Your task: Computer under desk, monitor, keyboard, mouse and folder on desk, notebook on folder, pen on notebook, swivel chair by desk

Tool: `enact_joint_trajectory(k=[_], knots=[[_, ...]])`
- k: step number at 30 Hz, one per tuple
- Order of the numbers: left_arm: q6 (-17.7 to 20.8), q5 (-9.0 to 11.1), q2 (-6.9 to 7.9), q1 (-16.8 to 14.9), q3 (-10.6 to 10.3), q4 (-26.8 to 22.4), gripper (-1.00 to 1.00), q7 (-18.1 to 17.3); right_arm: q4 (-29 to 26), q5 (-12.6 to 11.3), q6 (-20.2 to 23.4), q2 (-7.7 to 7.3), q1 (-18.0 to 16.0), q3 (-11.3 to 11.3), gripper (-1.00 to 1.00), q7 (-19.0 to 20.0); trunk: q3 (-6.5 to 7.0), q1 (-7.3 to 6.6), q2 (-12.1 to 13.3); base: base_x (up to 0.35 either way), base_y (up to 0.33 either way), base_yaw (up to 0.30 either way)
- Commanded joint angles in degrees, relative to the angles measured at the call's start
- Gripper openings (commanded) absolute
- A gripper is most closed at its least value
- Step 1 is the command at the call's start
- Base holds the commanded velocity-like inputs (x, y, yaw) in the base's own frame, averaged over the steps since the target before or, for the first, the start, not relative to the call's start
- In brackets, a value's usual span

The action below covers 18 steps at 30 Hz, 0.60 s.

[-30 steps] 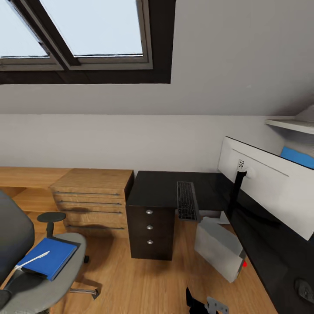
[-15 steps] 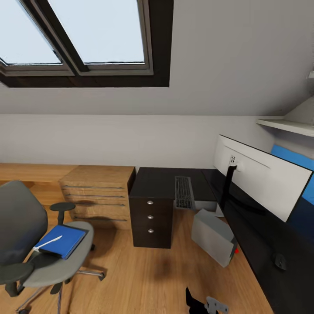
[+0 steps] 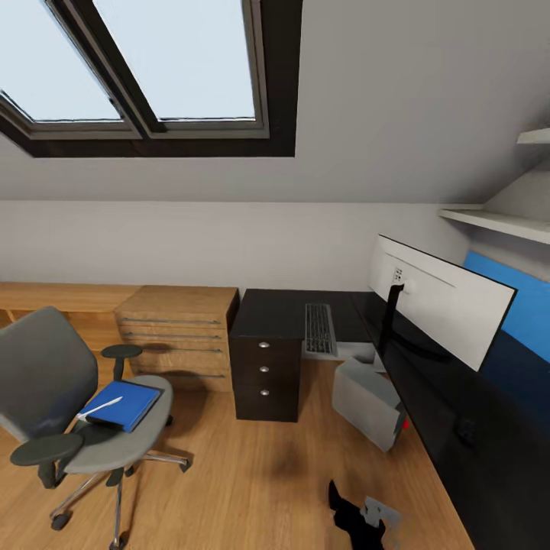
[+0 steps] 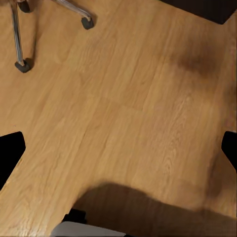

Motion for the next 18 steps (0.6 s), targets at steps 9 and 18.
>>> enact_joint_trajectory(k=[9, 18], knots=[[20.14, 0.88, -0.8, -5.77, 0.01, -16.51, 1.0, 0.42, -42.26, 0.87, 41.46, -0.08, -0.14, 5.82, 1.0, -19.88, 1.52, -1.96, 3.54, -0.002, 0.0, 0.0], [30.17, 1.04, -3.31, -13.12, 0.01, -18.17, 1.0, 0.35, -56.77, 0.97, 62.55, -0.91, -0.15, 6.37, 1.0, -25.53, 2.06, -2.62, 4.75, 0.0, 0.0, 0.0]])
